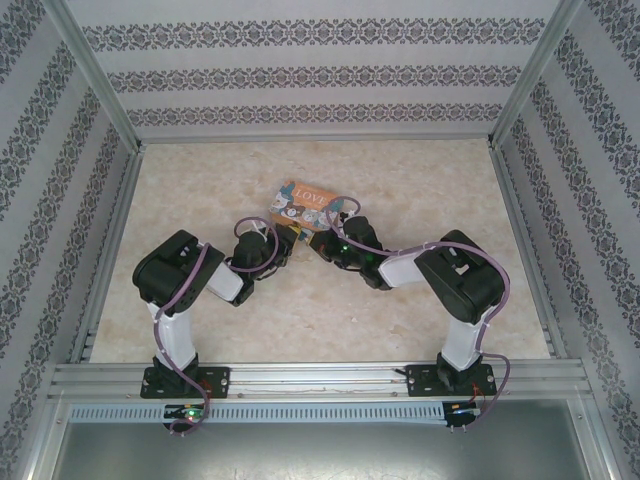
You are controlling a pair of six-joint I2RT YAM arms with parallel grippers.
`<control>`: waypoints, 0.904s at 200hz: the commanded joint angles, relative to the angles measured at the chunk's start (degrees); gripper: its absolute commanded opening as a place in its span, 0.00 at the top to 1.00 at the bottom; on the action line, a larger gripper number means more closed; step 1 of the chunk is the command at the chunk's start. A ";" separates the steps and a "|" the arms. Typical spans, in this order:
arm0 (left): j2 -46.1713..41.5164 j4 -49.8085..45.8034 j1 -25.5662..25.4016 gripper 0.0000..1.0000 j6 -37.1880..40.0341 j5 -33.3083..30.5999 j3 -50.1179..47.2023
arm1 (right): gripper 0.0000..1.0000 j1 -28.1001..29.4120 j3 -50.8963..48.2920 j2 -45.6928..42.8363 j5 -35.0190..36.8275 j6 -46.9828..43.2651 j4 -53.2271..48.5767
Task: Unlock the padlock with the key
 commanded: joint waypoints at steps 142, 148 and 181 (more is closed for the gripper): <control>-3.52 -3.12 -4.18 0.95 5.08 9.06 0.14 | 1.00 -1.58 2.60 1.69 1.72 10.50 12.08; -3.60 -3.10 -4.22 0.95 5.08 8.93 0.09 | 1.00 -1.54 2.60 1.84 1.80 10.42 12.08; -4.23 -3.72 -4.33 0.95 5.16 8.40 -0.02 | 1.00 -1.58 0.93 0.76 3.34 8.96 11.82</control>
